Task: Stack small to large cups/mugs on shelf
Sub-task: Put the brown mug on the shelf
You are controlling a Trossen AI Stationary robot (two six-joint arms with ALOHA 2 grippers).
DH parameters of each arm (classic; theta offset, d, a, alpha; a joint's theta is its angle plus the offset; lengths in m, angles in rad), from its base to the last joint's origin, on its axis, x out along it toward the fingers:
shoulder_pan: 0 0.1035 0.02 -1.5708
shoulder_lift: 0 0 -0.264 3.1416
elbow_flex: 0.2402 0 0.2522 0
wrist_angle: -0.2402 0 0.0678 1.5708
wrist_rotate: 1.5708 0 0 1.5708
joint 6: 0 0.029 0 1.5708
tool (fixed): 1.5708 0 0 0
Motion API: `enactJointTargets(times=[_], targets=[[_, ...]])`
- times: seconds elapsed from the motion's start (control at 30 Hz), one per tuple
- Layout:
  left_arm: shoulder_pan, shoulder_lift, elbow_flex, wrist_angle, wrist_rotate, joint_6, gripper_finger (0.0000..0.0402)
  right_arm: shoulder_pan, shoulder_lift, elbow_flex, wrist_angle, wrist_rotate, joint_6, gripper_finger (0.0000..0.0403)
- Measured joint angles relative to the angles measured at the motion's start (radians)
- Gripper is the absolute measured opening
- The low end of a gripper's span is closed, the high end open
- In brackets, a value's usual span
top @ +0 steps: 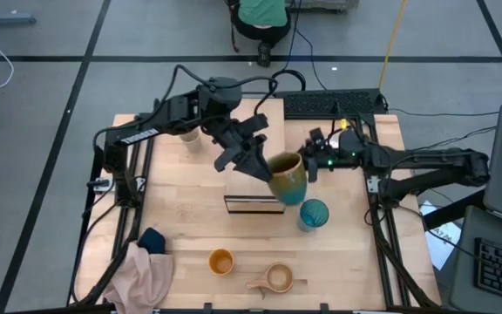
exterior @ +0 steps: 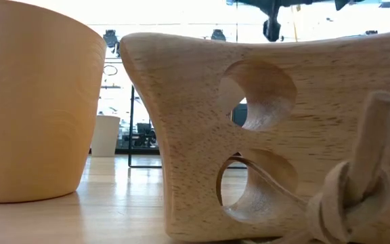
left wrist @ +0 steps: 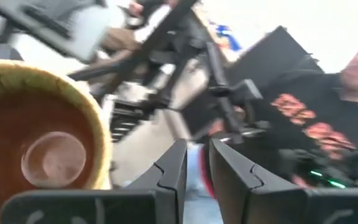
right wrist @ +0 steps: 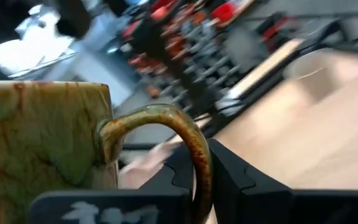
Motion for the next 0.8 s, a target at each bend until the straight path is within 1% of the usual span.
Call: enactJointTargets(times=[0.07, 0.17, 0.4, 0.47, 0.57, 0.63, 0.7, 0.8], targets=[[0.0, -0.021, -0.002, -0.073, -0.09, 0.038, 0.0069, -0.03, -0.016, 0.0, -0.034, 0.056, -0.045, 0.0017], [0.001, -0.055, -0.001, -0.142, -0.226, 0.09, 0.0069, -0.082, -0.036, 0.0, -0.066, 0.092, -0.107, 0.0017], [-0.001, -0.181, 0.0, -0.256, -0.625, 0.134, 0.0069, -0.164, -0.048, 0.0, -0.077, 0.182, -0.212, 0.0017], [-0.005, -0.213, 0.0, -0.288, -0.722, 0.135, 0.0069, -0.18, -0.049, 0.0, -0.088, 0.215, -0.261, 0.0017], [-0.019, -0.267, -0.001, -0.36, -0.847, 0.133, 0.0069, -0.195, -0.046, 0.0, -0.087, 0.271, -0.332, 0.0017], [-0.033, -0.29, 0.001, -0.376, -0.918, 0.127, 0.0069, -0.202, -0.041, 0.0, -0.077, 0.317, -0.374, 0.0017], [-0.045, -0.312, 0.0, -0.438, -0.957, 0.126, 0.0069, -0.205, -0.038, 0.0, -0.077, 0.358, -0.43, 0.0017], [-0.065, -0.329, -0.001, -0.471, -1.009, 0.108, 0.0069, -0.214, -0.018, 0.0, -0.031, 0.401, -0.484, 0.0017]])
